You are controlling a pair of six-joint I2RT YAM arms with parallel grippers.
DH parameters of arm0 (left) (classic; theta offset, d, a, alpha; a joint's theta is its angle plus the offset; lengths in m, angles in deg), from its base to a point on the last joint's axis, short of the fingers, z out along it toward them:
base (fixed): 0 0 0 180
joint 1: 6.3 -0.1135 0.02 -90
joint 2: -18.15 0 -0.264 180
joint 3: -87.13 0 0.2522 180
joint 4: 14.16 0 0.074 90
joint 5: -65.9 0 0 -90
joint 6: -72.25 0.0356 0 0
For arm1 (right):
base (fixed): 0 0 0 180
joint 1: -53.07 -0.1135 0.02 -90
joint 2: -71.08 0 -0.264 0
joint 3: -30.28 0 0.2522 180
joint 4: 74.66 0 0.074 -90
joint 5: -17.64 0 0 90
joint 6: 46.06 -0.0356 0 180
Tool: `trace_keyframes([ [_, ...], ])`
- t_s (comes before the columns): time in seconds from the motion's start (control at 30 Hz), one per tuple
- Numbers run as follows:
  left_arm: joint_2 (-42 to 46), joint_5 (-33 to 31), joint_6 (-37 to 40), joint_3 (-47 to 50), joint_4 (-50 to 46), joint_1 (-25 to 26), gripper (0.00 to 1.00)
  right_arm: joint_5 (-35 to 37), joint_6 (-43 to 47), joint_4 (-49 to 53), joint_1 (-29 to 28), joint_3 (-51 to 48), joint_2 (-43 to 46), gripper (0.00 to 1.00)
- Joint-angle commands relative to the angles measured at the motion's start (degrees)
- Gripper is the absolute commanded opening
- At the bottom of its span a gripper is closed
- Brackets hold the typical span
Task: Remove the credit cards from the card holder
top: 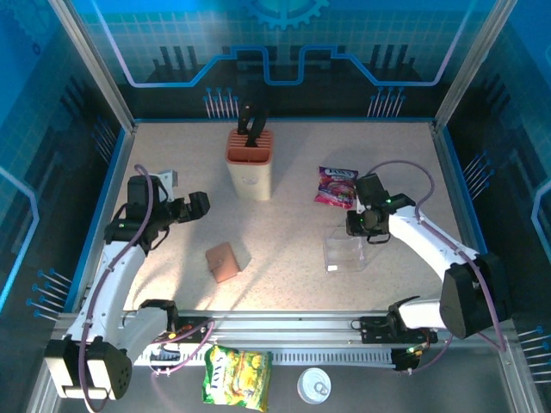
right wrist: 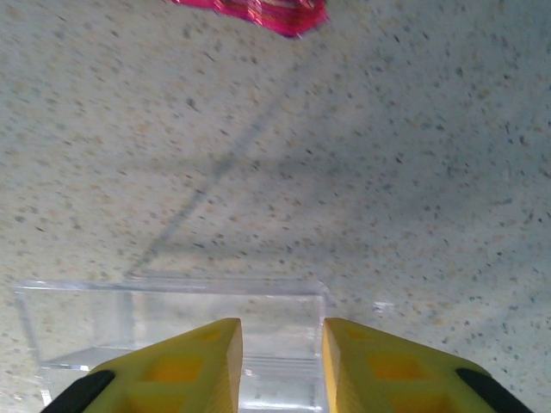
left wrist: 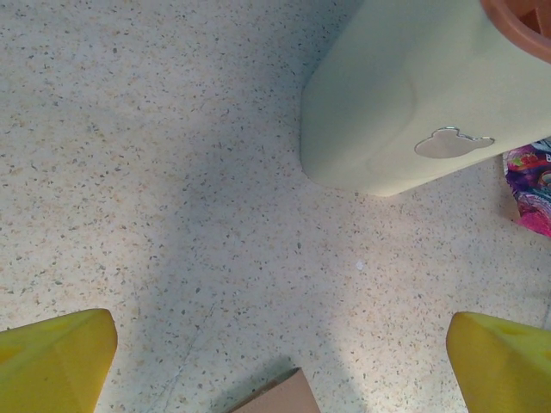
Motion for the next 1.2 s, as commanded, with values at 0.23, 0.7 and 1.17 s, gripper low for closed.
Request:
trace_keyframes([
  [0.23, 1.0, -0.3, -1.0, 0.8, -0.4, 0.4, 0.99, -3.0, 2.6, -0.3, 1.7, -3.0, -2.9, 0.28],
  [0.7, 0.4, -0.6, -0.8, 0.8, -0.3, 0.4, 0.99, -1.1, -0.3, -0.5, 0.2, -2.5, -2.0, 0.01],
  [1.17, -0.4, 0.7, -3.2, 1.2, 0.7, 0.4, 0.99, 5.5, -13.2, -1.9, -12.7, 15.7, -16.1, 0.00],
])
